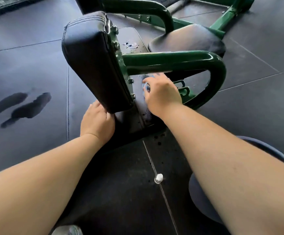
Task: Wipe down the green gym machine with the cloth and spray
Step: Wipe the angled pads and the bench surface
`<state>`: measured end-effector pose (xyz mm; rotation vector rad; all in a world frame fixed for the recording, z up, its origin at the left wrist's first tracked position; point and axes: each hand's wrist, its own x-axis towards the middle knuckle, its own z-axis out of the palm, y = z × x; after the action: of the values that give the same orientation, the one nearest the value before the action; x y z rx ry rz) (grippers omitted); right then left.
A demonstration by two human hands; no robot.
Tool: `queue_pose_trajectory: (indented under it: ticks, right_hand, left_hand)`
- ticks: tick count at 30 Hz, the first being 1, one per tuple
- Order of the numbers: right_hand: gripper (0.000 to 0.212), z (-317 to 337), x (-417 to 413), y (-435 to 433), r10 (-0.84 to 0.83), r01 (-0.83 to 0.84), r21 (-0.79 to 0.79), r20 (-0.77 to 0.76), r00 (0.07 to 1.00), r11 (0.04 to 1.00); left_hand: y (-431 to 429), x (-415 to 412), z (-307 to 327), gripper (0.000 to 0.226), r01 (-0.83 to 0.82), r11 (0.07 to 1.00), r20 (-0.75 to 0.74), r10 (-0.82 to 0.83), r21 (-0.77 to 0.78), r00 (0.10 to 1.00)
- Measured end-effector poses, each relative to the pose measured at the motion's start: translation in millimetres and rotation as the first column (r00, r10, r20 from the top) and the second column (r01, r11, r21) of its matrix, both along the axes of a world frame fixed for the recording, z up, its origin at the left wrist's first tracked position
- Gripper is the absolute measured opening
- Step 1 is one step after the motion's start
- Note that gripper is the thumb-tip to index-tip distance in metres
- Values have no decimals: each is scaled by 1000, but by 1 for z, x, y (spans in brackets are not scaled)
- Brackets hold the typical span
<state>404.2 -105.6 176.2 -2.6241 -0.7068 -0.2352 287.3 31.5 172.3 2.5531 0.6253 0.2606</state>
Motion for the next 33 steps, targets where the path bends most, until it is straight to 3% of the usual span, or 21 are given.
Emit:
queue_pose_trajectory:
  ticks: [4,7,9,13,14,17,19,21,26,33]
  right_hand:
    - [30,-9,-63,-34,224,-229,55,75,972,972]
    - [36,1,-64,-50,349,-346,-60,66,935,936]
    - [33,10,-32,-35,279,-280,-108,-22,960,954]
    - [30,13,22,3,-74,69,-73,-79,994,995]
    - [32,6,16,4,-69,66,-70,-46,997,995]
    - [39,-9,-40,-22,195,-193,-34,86,977,981]
    - [40,-13,-65,-48,320,-319,-28,81,944,947]
    - [42,-7,-52,-56,327,-325,-80,12,945,942]
    - [39,8,20,6,104,-126,-186,-124,987,975]
    - [53,-2,-74,-52,350,-355,-130,-64,935,926]
  left_hand:
    - [3,0,-1,31,2,1000,4,-2,-21,1000]
    - [4,1,-2,32,17,1000,5,-17,-24,1000]
    - [4,1,-2,35,31,999,-8,-31,-16,999]
    - [10,0,-8,35,40,999,-17,-41,-17,999]
    - [12,2,-8,35,48,999,-13,-49,-15,999]
    - [13,2,-7,36,42,999,-24,-43,-13,999]
    - [13,0,-9,37,43,999,-34,-43,-5,998]
    - [12,0,-10,36,49,999,-31,-49,11,998]
    - [12,2,-10,36,57,998,-32,-57,13,998]
    - [11,0,-10,39,42,999,-21,-42,0,999]
